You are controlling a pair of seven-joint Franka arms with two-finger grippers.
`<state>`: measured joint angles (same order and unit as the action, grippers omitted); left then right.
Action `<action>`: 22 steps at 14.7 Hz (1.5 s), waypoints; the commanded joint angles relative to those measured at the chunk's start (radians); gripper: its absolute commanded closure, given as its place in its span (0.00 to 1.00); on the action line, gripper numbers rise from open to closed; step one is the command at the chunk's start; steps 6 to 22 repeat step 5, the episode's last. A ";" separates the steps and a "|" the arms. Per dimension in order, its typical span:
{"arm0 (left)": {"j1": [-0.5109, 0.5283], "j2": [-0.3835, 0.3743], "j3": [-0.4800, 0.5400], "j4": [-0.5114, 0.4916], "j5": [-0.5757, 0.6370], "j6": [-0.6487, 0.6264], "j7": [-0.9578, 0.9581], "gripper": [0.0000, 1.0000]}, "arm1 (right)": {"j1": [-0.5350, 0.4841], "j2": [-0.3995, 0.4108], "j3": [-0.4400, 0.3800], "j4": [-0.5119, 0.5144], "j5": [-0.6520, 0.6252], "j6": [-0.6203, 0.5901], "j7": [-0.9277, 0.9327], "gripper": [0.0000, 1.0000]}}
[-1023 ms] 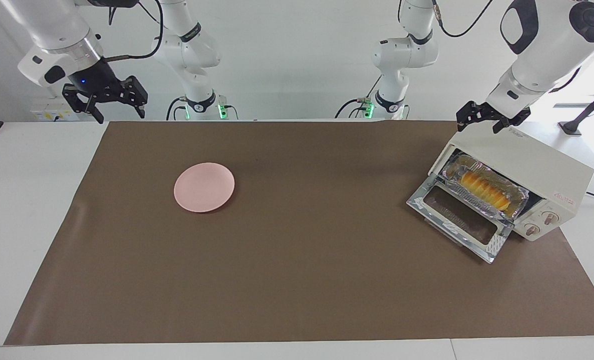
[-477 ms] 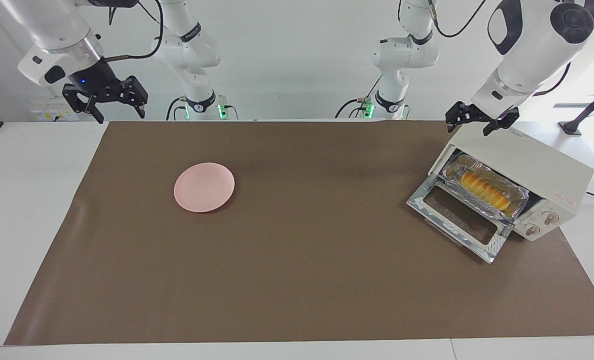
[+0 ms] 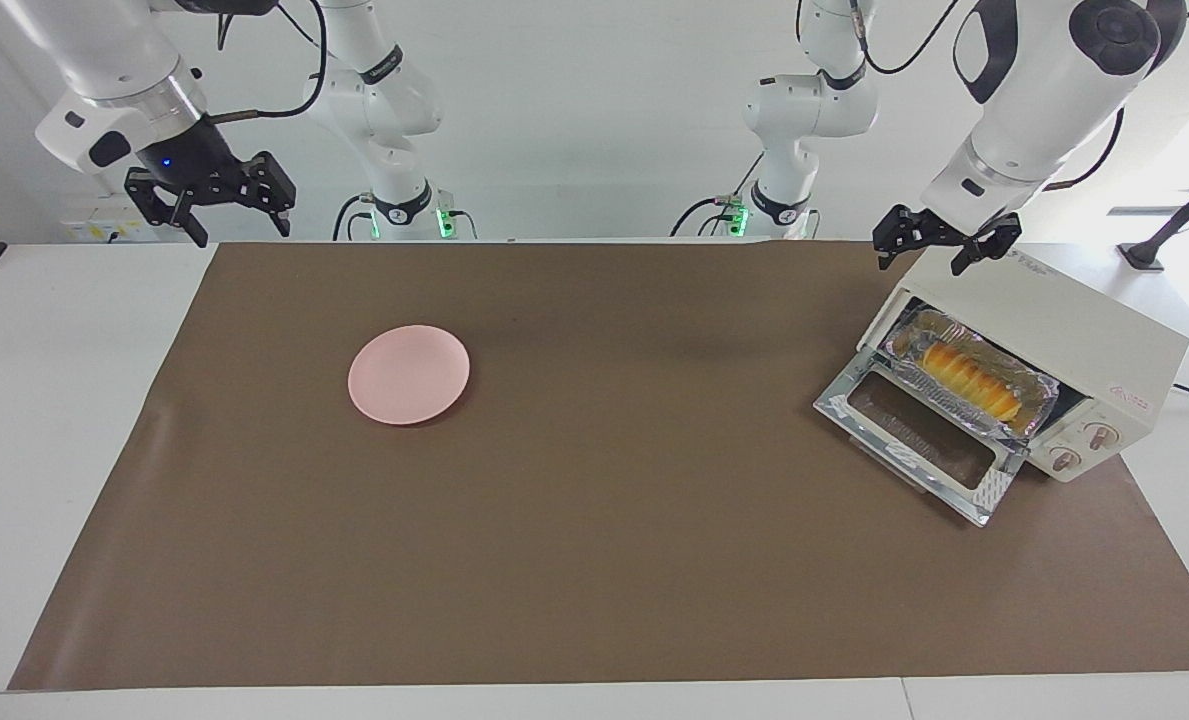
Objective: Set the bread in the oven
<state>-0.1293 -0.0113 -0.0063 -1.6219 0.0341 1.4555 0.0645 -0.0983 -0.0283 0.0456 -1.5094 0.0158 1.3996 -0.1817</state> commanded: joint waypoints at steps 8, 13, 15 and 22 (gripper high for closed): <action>-0.009 0.024 0.009 0.036 -0.010 0.005 -0.017 0.00 | -0.004 -0.016 0.003 -0.015 -0.007 -0.010 -0.015 0.00; -0.009 0.024 0.009 0.036 -0.010 0.005 -0.017 0.00 | -0.004 -0.016 0.003 -0.015 -0.007 -0.010 -0.015 0.00; -0.009 0.024 0.009 0.036 -0.010 0.005 -0.017 0.00 | -0.004 -0.016 0.003 -0.015 -0.007 -0.010 -0.015 0.00; -0.009 0.024 0.009 0.036 -0.010 0.005 -0.017 0.00 | -0.004 -0.016 0.003 -0.015 -0.007 -0.010 -0.015 0.00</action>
